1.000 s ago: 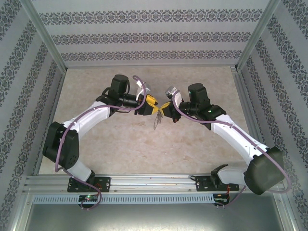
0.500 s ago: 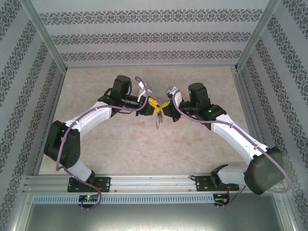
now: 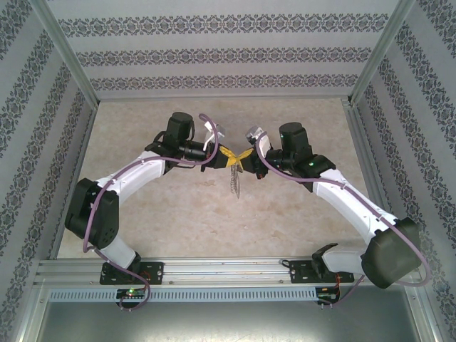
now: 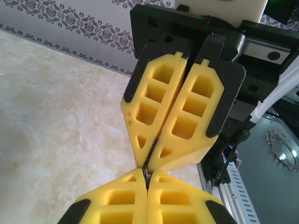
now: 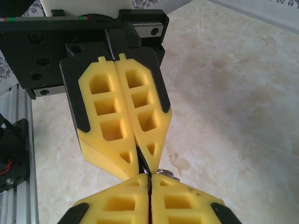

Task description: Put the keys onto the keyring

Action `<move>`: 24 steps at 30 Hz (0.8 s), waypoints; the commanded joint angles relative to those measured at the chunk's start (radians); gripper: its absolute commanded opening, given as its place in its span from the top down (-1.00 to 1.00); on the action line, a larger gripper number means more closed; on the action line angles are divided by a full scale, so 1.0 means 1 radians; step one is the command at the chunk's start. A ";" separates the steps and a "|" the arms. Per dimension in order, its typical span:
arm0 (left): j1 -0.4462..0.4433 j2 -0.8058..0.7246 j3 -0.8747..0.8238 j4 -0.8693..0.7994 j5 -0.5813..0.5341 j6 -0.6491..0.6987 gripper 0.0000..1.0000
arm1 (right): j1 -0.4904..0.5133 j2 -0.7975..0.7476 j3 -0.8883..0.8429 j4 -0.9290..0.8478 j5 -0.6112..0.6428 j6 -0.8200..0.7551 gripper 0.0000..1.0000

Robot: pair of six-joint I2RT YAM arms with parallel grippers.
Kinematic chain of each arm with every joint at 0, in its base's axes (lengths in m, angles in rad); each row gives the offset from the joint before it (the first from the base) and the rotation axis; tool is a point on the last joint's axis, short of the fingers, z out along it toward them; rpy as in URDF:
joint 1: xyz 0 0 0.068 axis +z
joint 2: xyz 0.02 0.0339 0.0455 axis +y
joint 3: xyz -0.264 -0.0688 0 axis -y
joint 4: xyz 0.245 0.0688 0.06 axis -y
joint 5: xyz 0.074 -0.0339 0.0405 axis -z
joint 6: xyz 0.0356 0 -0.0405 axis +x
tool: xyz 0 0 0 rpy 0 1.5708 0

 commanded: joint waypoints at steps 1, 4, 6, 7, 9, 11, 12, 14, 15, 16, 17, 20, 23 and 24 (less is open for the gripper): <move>-0.015 -0.035 -0.054 0.182 -0.015 -0.072 1.00 | -0.021 -0.062 0.007 0.078 -0.041 0.043 0.44; -0.015 -0.053 -0.092 0.283 -0.048 -0.135 1.00 | -0.062 -0.129 -0.045 0.146 -0.035 0.103 0.16; -0.015 -0.064 -0.116 0.352 -0.068 -0.177 1.00 | -0.082 -0.171 -0.078 0.178 -0.008 0.133 0.07; -0.016 -0.068 -0.128 0.392 -0.078 -0.198 1.00 | -0.089 -0.191 -0.098 0.193 0.017 0.141 0.04; -0.015 -0.078 -0.153 0.470 -0.098 -0.238 1.00 | -0.093 -0.221 -0.135 0.210 0.068 0.159 0.01; -0.015 -0.085 -0.166 0.529 -0.107 -0.271 1.00 | -0.092 -0.249 -0.178 0.232 0.131 0.172 0.00; -0.015 -0.087 -0.171 0.557 -0.113 -0.287 1.00 | -0.092 -0.263 -0.205 0.248 0.164 0.181 -0.01; -0.015 -0.092 -0.183 0.616 -0.122 -0.322 1.00 | -0.093 -0.280 -0.250 0.282 0.192 0.203 -0.04; -0.015 -0.094 -0.189 0.645 -0.128 -0.345 1.00 | -0.091 -0.286 -0.271 0.296 0.193 0.213 -0.05; -0.015 -0.094 -0.194 0.687 -0.130 -0.369 1.00 | -0.085 -0.287 -0.285 0.304 0.192 0.218 -0.06; -0.015 -0.094 -0.198 0.713 -0.133 -0.387 1.00 | -0.077 -0.287 -0.294 0.307 0.195 0.219 -0.06; -0.015 -0.086 -0.199 0.787 -0.137 -0.453 1.00 | -0.046 -0.280 -0.318 0.325 0.209 0.222 -0.08; -0.015 -0.081 -0.200 0.839 -0.145 -0.489 1.00 | -0.018 -0.266 -0.321 0.342 0.216 0.221 -0.09; -0.017 -0.081 -0.199 0.846 -0.147 -0.495 1.00 | -0.008 -0.261 -0.317 0.343 0.221 0.218 -0.09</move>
